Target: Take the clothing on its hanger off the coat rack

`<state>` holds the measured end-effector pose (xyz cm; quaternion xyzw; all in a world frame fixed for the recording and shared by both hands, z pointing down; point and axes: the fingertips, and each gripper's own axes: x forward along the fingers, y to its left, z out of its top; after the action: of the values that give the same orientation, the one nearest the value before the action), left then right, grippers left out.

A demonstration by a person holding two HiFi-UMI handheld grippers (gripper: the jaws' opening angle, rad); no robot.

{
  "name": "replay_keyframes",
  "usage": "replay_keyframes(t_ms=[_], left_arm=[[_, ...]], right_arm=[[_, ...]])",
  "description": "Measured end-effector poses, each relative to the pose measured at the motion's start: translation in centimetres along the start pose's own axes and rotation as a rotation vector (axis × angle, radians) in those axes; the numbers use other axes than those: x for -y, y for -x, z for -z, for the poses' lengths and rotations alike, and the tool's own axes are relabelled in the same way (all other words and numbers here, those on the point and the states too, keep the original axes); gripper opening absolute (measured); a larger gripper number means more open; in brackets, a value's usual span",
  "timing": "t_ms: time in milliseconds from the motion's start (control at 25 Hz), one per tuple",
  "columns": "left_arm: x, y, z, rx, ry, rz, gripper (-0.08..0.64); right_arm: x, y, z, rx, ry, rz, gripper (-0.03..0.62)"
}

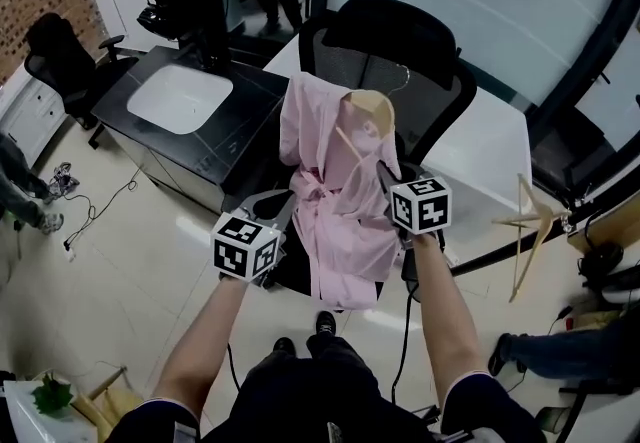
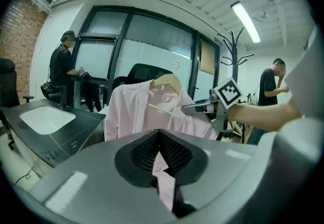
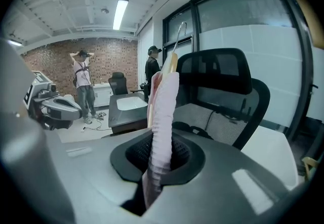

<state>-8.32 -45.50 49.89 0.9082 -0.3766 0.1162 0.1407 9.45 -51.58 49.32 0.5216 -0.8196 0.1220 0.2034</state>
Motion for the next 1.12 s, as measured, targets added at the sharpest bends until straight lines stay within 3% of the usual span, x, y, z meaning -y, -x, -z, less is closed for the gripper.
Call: replay_keyframes(t_ms=[240, 720, 1120], left_arm=[[0.1, -1.0, 3.5, -0.058, 0.028, -0.008, 0.012], [0.4, -1.4, 7.2, -0.089, 0.115, -0.015, 0.012], [0.9, -1.0, 9.2, -0.122, 0.141, -0.029, 0.012]], right_arm=[[-0.6, -2.0, 4.5, -0.029, -0.044, -0.01, 0.018], [-2.0, -6.8, 12.6, -0.107, -0.098, -0.014, 0.018], [-3.3, -9.9, 18.6, -0.276, -0.094, -0.031, 0.025]])
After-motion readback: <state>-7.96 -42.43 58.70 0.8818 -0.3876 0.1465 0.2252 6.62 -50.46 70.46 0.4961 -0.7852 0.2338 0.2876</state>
